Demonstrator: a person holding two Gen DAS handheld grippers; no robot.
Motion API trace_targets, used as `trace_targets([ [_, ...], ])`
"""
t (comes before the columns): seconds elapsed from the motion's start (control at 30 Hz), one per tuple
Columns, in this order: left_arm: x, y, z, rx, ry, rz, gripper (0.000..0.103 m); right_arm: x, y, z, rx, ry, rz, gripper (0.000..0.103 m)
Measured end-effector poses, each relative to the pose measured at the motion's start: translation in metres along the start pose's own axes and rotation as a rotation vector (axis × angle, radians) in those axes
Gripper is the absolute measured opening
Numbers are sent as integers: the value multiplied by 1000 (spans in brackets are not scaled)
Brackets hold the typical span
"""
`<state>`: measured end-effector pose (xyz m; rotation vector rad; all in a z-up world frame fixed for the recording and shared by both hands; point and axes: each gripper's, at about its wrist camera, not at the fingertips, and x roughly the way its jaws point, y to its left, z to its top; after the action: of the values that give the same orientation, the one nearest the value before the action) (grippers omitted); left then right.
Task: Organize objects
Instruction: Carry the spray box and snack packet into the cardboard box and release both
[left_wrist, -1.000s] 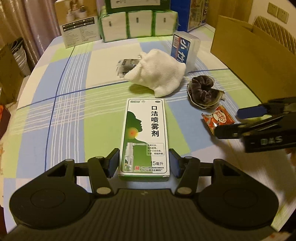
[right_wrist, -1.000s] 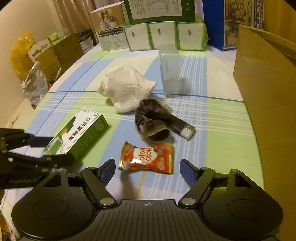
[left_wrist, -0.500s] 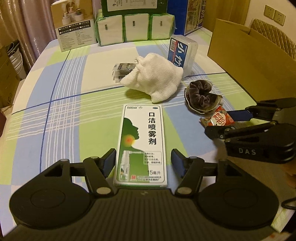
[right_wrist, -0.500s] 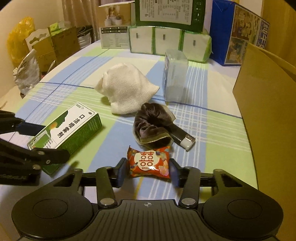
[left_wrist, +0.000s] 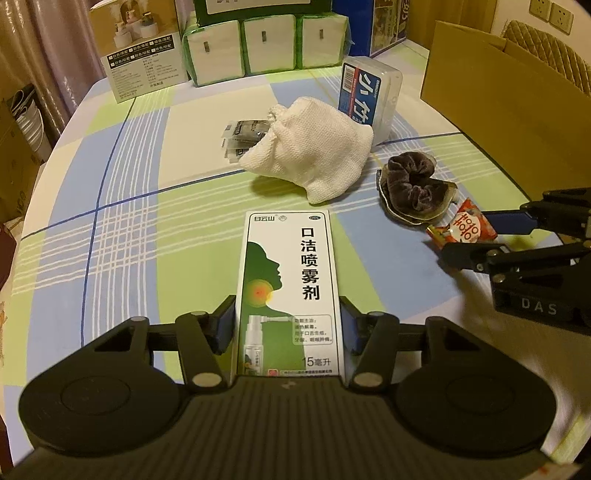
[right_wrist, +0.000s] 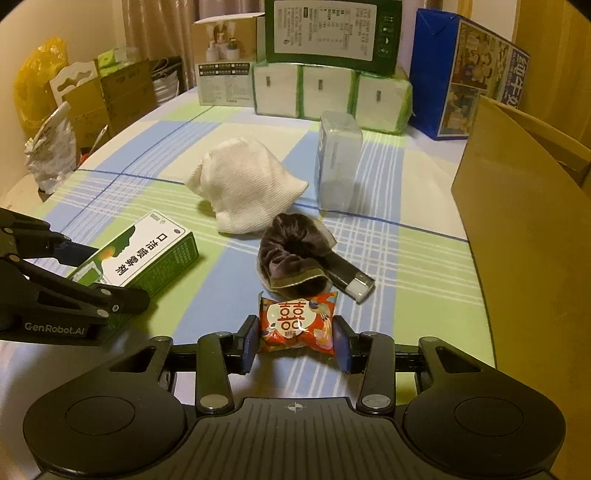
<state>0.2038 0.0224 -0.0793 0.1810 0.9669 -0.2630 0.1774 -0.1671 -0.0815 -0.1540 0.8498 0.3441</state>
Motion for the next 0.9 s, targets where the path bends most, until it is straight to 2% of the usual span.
trace_targets([
  [0.5,-52,-14,6,-56,-31,2,51,-58,-9,2,52,-45,8,39],
  [0.7,-88,-39,30,-23,-92,-13,51,-111,-24,20,86,-137,5,39],
  [0.9,-116,-89,66,26,-156,-73,51,-169,-69,33,136,-219,-64,39],
])
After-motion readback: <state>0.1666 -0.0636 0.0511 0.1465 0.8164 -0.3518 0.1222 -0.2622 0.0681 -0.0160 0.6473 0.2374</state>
